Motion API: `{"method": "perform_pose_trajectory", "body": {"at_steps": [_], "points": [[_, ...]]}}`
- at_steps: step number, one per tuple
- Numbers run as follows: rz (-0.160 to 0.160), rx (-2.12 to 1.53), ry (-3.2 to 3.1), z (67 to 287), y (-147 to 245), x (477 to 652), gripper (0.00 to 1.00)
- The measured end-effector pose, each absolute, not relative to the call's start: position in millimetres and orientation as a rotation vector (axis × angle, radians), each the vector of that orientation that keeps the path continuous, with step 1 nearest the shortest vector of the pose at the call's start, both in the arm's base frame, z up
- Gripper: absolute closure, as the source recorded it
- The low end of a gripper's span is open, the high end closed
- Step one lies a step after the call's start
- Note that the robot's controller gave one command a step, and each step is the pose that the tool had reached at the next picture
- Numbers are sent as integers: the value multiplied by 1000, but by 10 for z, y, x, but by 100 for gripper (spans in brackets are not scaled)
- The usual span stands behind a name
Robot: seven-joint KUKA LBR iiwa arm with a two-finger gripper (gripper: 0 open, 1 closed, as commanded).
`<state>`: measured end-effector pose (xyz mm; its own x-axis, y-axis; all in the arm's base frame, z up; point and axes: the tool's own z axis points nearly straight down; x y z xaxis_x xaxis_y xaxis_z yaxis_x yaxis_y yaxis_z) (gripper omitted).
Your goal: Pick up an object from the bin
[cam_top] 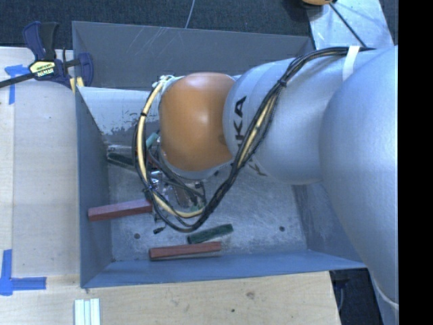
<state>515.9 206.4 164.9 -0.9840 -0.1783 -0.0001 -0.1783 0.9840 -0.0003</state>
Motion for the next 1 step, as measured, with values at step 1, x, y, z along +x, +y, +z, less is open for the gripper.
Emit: {"method": "perform_pose_trajectory", "body": {"at_steps": [1], "points": [[0,-309,3124,2421,1231,5327,100]]}}
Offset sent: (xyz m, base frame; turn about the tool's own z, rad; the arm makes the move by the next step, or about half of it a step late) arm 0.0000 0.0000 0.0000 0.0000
